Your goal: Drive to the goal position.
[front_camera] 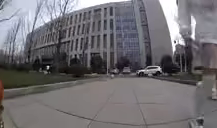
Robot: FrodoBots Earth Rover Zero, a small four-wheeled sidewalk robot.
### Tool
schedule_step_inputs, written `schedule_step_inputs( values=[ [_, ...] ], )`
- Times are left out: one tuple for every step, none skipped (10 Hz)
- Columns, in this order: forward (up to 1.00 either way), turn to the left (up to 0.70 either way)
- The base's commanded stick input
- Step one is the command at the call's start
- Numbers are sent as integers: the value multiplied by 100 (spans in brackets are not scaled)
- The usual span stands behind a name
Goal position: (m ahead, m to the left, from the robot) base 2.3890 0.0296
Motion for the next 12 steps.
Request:
schedule_step_inputs(
  values=[
    [70,0],
    [70,0],
    [70,0],
    [70,0],
    [70,0],
    [70,0],
    [70,0],
    [70,0],
    [70,0],
    [70,0],
    [70,0],
    [70,0]
  ],
)
